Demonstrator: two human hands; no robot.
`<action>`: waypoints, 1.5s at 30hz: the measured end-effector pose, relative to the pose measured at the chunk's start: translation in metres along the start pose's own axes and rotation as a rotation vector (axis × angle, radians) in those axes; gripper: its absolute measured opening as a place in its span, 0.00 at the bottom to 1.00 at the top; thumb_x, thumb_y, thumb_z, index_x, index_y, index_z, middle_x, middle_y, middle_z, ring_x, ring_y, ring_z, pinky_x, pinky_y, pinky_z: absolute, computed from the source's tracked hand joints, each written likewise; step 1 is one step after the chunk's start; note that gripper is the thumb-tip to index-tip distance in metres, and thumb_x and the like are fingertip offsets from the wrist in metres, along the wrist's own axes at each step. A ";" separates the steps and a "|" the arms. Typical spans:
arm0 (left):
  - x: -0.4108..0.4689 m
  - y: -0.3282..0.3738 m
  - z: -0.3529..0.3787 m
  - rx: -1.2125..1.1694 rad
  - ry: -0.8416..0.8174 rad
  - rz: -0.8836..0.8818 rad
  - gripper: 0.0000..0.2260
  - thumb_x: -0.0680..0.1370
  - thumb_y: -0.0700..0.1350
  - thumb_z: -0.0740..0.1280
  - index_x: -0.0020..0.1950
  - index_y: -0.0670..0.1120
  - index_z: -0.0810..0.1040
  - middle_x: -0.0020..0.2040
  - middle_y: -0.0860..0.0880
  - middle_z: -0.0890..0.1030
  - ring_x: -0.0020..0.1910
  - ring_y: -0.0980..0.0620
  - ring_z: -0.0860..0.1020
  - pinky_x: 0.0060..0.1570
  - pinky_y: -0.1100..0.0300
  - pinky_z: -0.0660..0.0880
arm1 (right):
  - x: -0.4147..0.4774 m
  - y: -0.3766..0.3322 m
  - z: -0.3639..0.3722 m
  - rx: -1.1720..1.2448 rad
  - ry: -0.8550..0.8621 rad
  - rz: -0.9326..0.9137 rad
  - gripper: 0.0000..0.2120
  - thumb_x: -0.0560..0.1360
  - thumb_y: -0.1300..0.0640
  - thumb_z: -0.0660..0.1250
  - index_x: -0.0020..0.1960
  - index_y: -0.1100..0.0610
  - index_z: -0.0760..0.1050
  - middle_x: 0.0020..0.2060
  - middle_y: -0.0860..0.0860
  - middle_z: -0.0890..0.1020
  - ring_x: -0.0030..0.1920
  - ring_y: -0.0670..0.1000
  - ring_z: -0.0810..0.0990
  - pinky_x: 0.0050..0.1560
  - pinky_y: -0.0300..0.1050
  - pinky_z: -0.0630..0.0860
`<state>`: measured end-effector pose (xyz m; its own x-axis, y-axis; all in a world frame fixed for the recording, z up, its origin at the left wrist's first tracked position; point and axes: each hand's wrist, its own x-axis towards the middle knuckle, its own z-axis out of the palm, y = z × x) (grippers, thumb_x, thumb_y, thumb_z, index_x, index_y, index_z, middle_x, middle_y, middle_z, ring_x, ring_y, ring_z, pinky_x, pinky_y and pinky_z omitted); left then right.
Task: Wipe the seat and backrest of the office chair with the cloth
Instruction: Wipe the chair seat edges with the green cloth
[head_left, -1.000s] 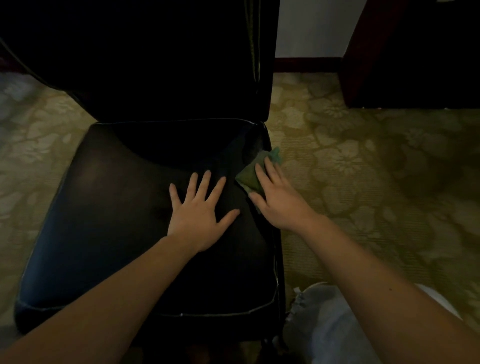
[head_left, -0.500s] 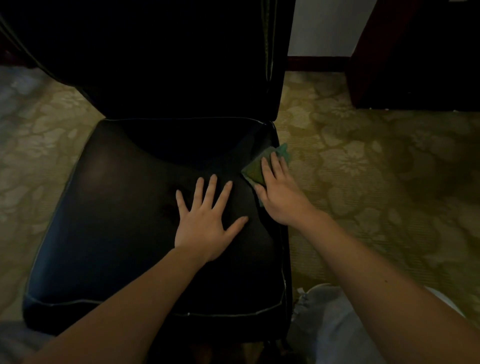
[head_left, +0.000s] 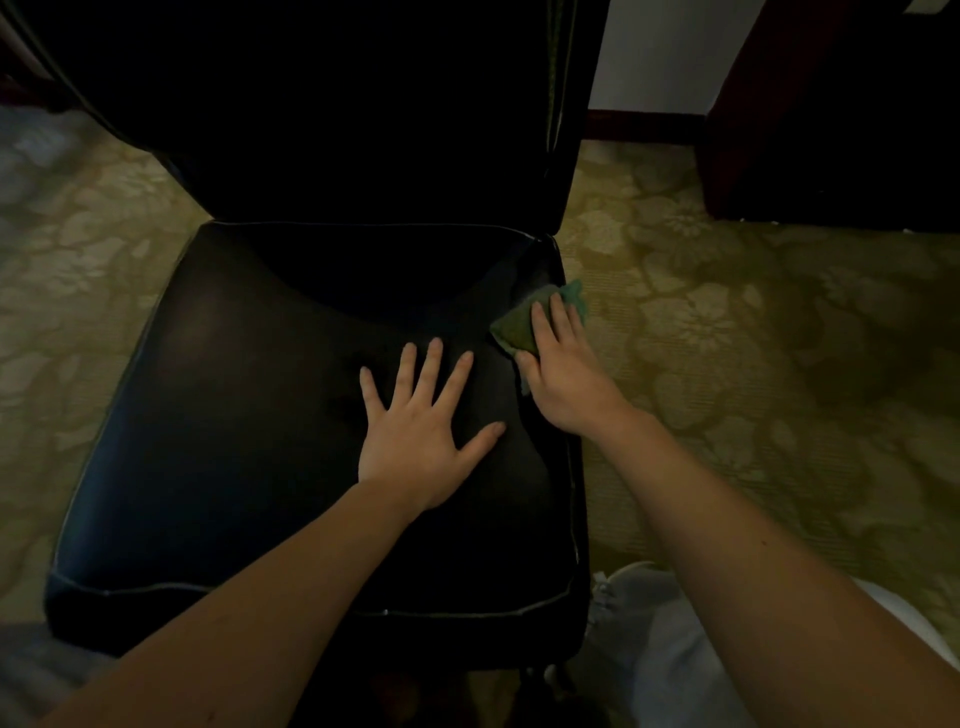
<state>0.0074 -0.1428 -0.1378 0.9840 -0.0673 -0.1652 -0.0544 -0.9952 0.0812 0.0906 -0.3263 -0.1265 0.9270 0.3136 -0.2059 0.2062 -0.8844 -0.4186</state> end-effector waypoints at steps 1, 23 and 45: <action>0.000 0.000 0.001 0.002 0.001 -0.002 0.38 0.75 0.76 0.38 0.80 0.60 0.35 0.82 0.51 0.38 0.81 0.45 0.37 0.75 0.31 0.39 | -0.002 -0.001 0.000 0.006 0.010 -0.003 0.30 0.85 0.49 0.50 0.80 0.60 0.42 0.80 0.59 0.41 0.80 0.58 0.40 0.78 0.50 0.42; -0.003 0.000 0.005 0.007 0.054 0.011 0.37 0.77 0.74 0.40 0.81 0.58 0.37 0.83 0.49 0.41 0.81 0.45 0.39 0.75 0.31 0.41 | -0.010 -0.003 0.004 -0.139 -0.034 -0.056 0.30 0.85 0.50 0.49 0.81 0.60 0.42 0.80 0.59 0.43 0.80 0.58 0.40 0.79 0.53 0.44; -0.002 -0.001 0.005 -0.029 0.051 0.007 0.37 0.77 0.74 0.40 0.81 0.59 0.38 0.83 0.50 0.41 0.81 0.45 0.38 0.75 0.31 0.40 | 0.012 -0.004 -0.003 -0.093 0.015 0.003 0.29 0.85 0.51 0.50 0.81 0.60 0.45 0.80 0.58 0.44 0.80 0.57 0.42 0.77 0.47 0.42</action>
<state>0.0049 -0.1420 -0.1424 0.9909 -0.0701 -0.1146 -0.0574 -0.9922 0.1107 0.1017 -0.3204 -0.1244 0.9319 0.3065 -0.1938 0.2311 -0.9138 -0.3339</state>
